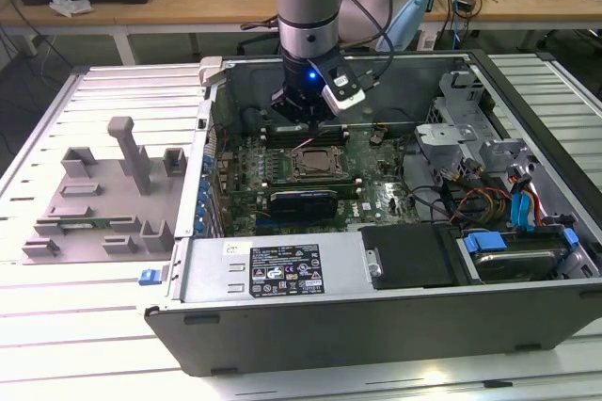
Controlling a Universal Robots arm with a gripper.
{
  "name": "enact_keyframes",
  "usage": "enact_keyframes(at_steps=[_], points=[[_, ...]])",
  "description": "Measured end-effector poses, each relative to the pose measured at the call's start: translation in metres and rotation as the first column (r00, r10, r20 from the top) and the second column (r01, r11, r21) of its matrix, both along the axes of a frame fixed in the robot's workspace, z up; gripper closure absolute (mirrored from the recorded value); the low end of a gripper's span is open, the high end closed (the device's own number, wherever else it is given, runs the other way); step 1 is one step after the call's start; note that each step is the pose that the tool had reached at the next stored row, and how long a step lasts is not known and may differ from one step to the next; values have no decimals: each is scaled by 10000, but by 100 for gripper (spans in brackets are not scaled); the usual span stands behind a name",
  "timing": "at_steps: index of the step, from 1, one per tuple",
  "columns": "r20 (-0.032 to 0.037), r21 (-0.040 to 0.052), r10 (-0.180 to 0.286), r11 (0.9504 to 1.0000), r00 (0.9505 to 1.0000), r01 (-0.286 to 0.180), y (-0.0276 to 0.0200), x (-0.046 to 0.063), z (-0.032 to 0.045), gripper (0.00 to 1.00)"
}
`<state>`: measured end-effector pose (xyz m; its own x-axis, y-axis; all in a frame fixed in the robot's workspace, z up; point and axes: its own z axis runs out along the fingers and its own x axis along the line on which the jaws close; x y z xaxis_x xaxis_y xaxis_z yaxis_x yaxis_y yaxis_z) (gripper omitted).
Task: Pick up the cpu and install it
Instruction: 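Install the first cpu locking lever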
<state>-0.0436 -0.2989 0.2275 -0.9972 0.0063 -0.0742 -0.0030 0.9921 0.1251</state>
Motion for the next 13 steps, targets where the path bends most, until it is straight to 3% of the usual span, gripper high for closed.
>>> enact_keyframes(at_steps=[2,7,8,9,10,13], points=[[4,-51,-4,10000,10000,4,13,0,-10,89],[308,-87,-15,10000,9995,18,14,-2,-37,89],[439,-88,-21,10000,9990,25,15,-3,-46,89],[724,-88,-55,9999,9974,61,24,-64,-83,89],[772,-87,-234,9997,9967,242,52,-79,-116,89],[772,-88,-601,9981,9952,610,53,-79,-133,89]])
